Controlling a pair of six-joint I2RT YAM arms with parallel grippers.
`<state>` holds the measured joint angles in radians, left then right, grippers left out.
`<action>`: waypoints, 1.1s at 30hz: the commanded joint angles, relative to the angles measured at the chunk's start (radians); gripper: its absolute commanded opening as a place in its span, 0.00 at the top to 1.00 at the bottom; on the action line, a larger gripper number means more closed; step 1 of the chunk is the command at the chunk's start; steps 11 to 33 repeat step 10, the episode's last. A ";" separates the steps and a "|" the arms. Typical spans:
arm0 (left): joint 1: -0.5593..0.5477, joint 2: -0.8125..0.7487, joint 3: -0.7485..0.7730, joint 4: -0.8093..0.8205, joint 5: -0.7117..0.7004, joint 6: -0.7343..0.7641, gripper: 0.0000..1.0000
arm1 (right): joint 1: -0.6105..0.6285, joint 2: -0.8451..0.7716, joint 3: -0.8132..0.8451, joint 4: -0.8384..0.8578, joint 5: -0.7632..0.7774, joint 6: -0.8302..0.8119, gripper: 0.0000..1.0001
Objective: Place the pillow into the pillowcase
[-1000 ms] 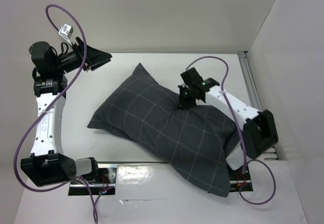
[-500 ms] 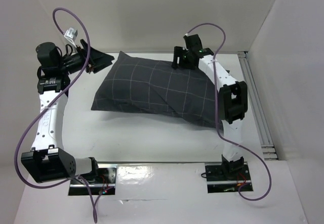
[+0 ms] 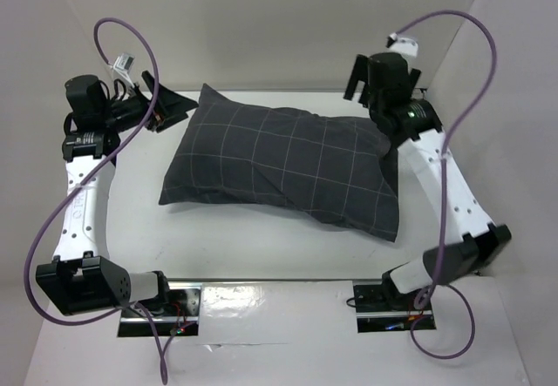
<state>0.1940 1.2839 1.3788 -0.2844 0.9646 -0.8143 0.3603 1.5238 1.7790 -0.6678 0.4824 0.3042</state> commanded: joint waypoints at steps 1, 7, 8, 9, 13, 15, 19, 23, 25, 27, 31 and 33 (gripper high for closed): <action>0.015 -0.008 0.034 -0.022 -0.023 0.067 0.00 | -0.020 -0.089 -0.165 -0.113 0.235 0.035 0.00; 0.025 -0.008 -0.012 -0.022 -0.032 0.089 0.00 | -0.113 -0.278 -0.417 -0.111 0.214 0.075 0.00; 0.025 -0.008 -0.012 -0.022 -0.032 0.089 0.00 | -0.122 -0.290 -0.435 -0.111 0.203 0.094 0.00; 0.025 -0.008 -0.012 -0.022 -0.032 0.089 0.00 | -0.135 -0.309 -0.447 -0.111 0.203 0.095 0.00; 0.025 -0.008 -0.003 -0.022 -0.032 0.098 0.00 | -0.135 -0.318 -0.457 -0.098 0.203 0.095 0.00; 0.025 -0.008 -0.003 -0.022 -0.032 0.098 0.00 | -0.135 -0.318 -0.457 -0.098 0.203 0.095 0.00; 0.025 -0.008 -0.003 -0.022 -0.032 0.098 0.00 | -0.135 -0.318 -0.457 -0.098 0.203 0.095 0.00; 0.025 -0.008 -0.003 -0.022 -0.032 0.098 0.00 | -0.135 -0.318 -0.457 -0.098 0.203 0.095 0.00; 0.025 -0.008 -0.003 -0.022 -0.032 0.098 0.00 | -0.135 -0.318 -0.457 -0.098 0.203 0.095 0.00; 0.025 -0.008 -0.003 -0.022 -0.032 0.098 0.00 | -0.135 -0.318 -0.457 -0.098 0.203 0.095 0.00; 0.025 -0.008 -0.003 -0.022 -0.032 0.098 0.00 | -0.135 -0.318 -0.457 -0.098 0.203 0.095 0.00; 0.025 -0.008 -0.003 -0.022 -0.032 0.098 0.00 | -0.135 -0.318 -0.457 -0.098 0.203 0.095 0.00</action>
